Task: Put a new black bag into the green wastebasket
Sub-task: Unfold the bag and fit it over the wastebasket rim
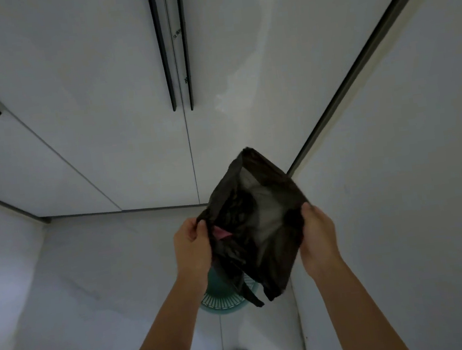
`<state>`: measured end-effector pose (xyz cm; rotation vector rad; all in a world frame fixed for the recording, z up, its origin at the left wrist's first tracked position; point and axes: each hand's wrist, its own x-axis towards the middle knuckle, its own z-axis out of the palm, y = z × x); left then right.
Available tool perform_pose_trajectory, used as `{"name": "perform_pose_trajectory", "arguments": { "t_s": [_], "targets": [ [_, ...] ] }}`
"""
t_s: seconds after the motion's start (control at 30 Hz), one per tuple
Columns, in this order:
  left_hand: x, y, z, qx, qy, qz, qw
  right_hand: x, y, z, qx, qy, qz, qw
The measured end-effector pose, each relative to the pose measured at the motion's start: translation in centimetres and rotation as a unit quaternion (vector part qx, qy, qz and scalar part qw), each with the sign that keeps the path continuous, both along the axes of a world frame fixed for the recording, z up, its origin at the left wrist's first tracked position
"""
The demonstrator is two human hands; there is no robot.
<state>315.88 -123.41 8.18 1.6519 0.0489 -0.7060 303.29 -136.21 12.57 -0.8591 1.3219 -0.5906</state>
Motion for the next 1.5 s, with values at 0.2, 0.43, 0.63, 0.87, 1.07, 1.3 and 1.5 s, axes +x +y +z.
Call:
{"name": "perform_pose_trajectory", "arguments": {
  "t_s": [0.2,0.43,0.63,0.87,1.07,1.3,1.5],
  "targets": [
    [3.4,4.8,-3.6,0.248,0.026,0.052,0.967,-0.2,-0.9,0.0,-0.348,0.169,0.082,0.918],
    [3.6,-5.2,-0.2,0.219,-0.3,-0.472,0.8,1.0,0.2,1.9,-0.373,0.002,0.453,0.81],
    [8.6,-3.1,1.3,0.325,-0.302,-0.365,0.818,-4.8,-6.3,1.1,-0.442,0.535,0.371,0.616],
    [9.7,2.8,1.9,0.069,-0.518,-0.044,0.851,-2.7,-5.8,-0.4,-0.517,0.383,0.241,0.726],
    [4.3,8.6,-13.6,0.362,-0.213,-0.379,0.825,-7.0,2.7,-17.3,-0.257,0.414,0.538,0.688],
    [1.9,9.7,-21.5,0.305,-0.09,-0.437,0.841,-7.5,2.7,-21.6,0.041,0.19,0.098,0.976],
    [1.8,10.7,-26.6,0.343,0.049,-0.355,0.868,-1.4,4.4,-25.0,0.087,0.125,0.113,0.982]
  ]
}}
